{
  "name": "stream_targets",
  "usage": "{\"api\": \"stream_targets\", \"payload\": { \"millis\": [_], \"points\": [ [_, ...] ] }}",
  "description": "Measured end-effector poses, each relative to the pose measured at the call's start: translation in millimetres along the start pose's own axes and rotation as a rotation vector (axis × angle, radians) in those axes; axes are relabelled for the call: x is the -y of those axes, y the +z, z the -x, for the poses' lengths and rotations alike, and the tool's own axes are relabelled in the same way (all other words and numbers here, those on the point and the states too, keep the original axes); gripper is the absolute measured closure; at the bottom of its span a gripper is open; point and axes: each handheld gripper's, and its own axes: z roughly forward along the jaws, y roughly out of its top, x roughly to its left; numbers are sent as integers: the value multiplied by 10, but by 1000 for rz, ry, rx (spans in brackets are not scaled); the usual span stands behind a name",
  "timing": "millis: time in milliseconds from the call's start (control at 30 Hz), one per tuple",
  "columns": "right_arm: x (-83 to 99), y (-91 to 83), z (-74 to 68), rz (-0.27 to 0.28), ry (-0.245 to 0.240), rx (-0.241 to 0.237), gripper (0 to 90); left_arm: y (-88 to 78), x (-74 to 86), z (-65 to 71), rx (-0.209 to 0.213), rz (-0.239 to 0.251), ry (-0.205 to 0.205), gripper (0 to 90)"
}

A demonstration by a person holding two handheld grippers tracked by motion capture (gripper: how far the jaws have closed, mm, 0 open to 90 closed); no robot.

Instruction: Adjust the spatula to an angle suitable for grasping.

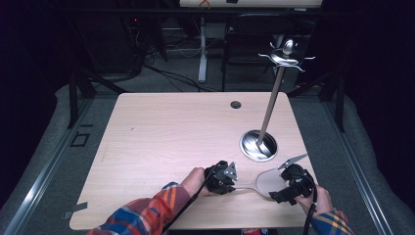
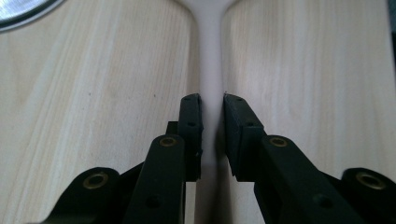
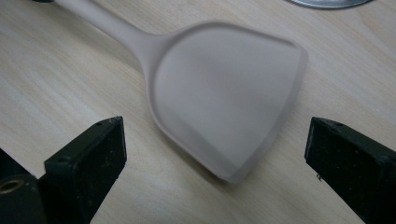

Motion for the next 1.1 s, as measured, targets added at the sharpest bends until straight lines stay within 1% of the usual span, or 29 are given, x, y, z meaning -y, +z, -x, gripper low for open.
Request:
{"api": "stream_targets", "payload": {
  "millis": [33, 67, 100, 133, 167, 267, 300, 333, 367, 400, 433, 467, 500, 533, 567, 600, 633, 667, 700, 733, 767, 800, 833, 867, 900, 933, 1000, 1067, 1100],
  "points": [
    [0, 0, 0, 0, 0, 0, 51, 30, 9, 10, -11, -17, 1, 777],
    [0, 2, 2, -4, -11, 3, 52, 62, 24, 12, -12, -30, 0, 775],
    [-2, 7, -9, -5, -10, -6, 54, 83, 45, 6, -7, -22, -1, 775],
    [-2, 11, -13, -6, -18, -9, 54, 79, 62, -11, 5, -13, -18, 773],
    [-7, 12, -21, -12, -25, -19, 54, 77, 71, -24, 8, -5, -22, 772],
    [-16, 15, -41, -18, -35, -20, 54, 72, 75, -23, 2, -10, -23, 765],
    [-19, 12, -41, -24, -42, -13, 55, 70, 71, -20, -18, -18, -30, 715],
    [-21, 19, -45, -19, -43, -13, 58, 40, 68, -33, -35, -28, -43, 565],
    [-21, 19, -45, -19, -43, -13, 58, 40, 68, -33, -35, -28, -43, 528],
    [-24, 26, -56, -18, -43, -30, 67, -27, 78, -52, -54, -22, -56, 485],
    [-24, 26, -56, -18, -43, -30, 67, -27, 78, -52, -54, -22, -56, 447],
    [-26, 23, -64, -20, -47, -26, 72, -69, 84, -64, -62, -17, -66, 447],
    [-24, 28, -73, -7, -52, -35, 73, -119, 89, -76, -73, -15, -76, 408],
    [-32, 17, -75, -18, -69, -32, 74, -173, 96, -91, -81, -1, -85, 372],
    [-32, 21, -86, -8, -73, -28, 74, -230, 105, -104, -88, 10, -98, 343],
    [-37, 16, -94, -13, -80, -22, 74, -291, 117, -116, -95, 19, -104, 313],
    [-39, 23, -99, -9, -86, -28, 74, -348, 135, -128, -103, 28, -111, 293],
    [-43, 29, -110, -13, -99, -16, 73, -460, 188, -154, -117, 38, -126, 246],
    [-43, 29, -110, -13, -99, -16, 73, -460, 188, -154, -117, 38, -126, 233],
    [-47, 28, -119, -15, -100, -22, 71, -513, 222, -172, -124, 41, -142, 233],
    [-49, 26, -126, -13, -105, -16, 67, -562, 259, -190, -131, 49, -159, 226],
    [-56, 27, -138, -2, -113, -32, 50, -611, 297, -210, -144, 52, -174, 204],
    [-60, 26, -138, -2, -129, -18, 37, -657, 334, -228, -152, 59, -195, 196],
    [-68, 24, -145, -4, -130, -29, 24, -752, 403, -261, -166, 63, -218, 185],
    [-68, 24, -145, -4, -130, -29, 24, -752, 403, -261, -166, 63, -218, 176],
    [-84, 39, -156, -4, -148, -47, 0, -796, 434, -268, -176, 70, -234, 164],
    [-97, 49, -163, -5, -155, -59, 0, -887, 501, -274, -190, 80, -257, 156],
    [-146, 77, -184, -15, -196, -66, 0, -974, 574, -261, -199, 86, -275, 151],
    [-146, 77, -184, -15, -196, -66, 0, -1014, 614, -255, -201, 86, -283, 151]
  ]
}}
